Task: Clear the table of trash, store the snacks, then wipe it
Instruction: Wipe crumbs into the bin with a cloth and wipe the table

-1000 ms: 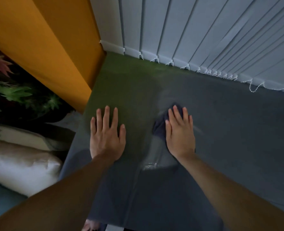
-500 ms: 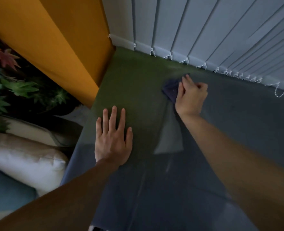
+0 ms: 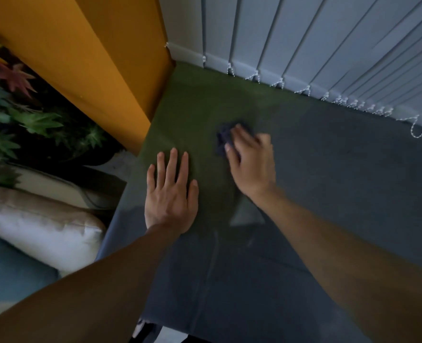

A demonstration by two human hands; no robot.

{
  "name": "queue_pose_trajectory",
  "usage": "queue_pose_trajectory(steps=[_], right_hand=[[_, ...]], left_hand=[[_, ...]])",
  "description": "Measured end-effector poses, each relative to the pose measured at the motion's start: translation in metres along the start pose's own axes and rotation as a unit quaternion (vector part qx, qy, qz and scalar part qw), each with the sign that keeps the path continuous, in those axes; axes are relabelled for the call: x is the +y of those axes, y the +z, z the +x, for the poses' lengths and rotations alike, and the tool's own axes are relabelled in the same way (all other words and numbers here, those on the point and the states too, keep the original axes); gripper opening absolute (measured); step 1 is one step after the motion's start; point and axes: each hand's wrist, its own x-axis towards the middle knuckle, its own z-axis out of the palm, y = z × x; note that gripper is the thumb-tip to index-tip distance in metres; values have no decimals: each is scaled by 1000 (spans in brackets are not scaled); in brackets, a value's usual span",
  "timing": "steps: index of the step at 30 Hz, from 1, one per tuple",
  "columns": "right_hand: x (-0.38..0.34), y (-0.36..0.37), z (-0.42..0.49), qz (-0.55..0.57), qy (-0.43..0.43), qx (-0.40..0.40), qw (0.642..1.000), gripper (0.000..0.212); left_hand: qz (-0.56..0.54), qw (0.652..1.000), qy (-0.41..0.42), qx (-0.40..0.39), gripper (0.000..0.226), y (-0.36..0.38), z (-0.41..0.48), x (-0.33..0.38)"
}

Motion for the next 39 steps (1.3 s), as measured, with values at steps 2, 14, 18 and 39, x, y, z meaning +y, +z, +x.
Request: queue_pose_trajectory(steps=[2,14,18,39], right_hand=[[0,-5,-22,4,-139,-54,989,42],[-58,4,-71,93,-165,-93,978,37],[-61,4,-67,89,-28,-29,995,35],[-72,-48,-203,131,-165,-124,970,40]], left_hand=[[-45,999,-1,-4,72,-3,-2,-4],[-56,996,-60,41,55,-10,-90,-62],[-18,998,-55,15,57,-2,-101,-68],[-2,999,-38,25,57,1,-100,-64]])
